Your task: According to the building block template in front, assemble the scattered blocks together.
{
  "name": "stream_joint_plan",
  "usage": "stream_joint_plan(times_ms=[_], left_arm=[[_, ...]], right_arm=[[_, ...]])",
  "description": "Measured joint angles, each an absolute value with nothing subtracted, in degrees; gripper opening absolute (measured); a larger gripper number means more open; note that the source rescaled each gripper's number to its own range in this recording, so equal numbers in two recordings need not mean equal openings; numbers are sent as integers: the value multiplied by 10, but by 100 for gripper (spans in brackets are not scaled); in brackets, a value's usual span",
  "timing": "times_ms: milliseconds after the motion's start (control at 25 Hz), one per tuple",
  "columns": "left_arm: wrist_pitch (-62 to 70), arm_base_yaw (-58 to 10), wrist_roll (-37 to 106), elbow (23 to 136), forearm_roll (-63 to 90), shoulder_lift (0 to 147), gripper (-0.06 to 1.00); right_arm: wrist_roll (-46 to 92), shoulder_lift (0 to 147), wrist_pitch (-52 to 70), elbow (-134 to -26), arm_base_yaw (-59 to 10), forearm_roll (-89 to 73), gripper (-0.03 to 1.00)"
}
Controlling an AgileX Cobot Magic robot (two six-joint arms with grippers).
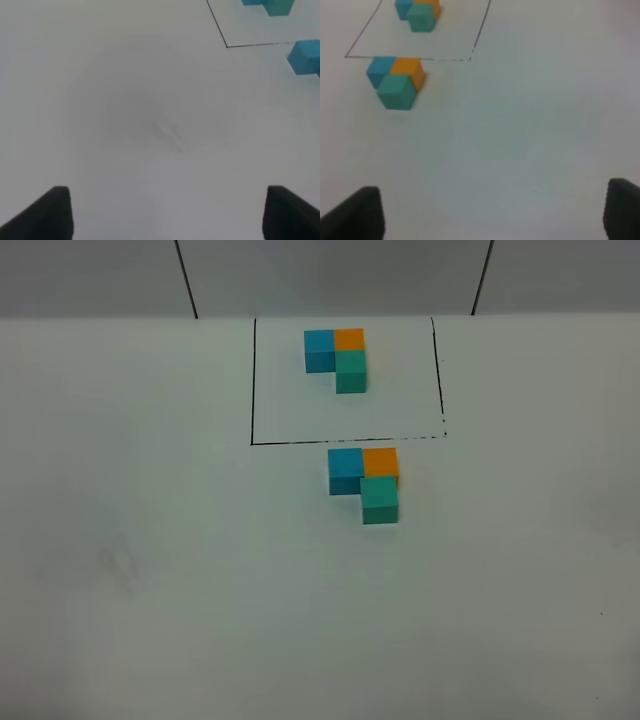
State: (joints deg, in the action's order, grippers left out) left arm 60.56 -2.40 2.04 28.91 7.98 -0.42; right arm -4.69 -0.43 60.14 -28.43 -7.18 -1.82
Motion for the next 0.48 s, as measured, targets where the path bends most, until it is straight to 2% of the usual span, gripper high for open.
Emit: stream_joint_plan(times_ms=[160,480], left_arm=[[606,-24,20,289,80,-4,68],[606,-24,20,289,80,-4,68]], right_arm=[[-56,-4,601,-284,-40,-10,86],[-57,-4,601,-284,-39,-9,86]])
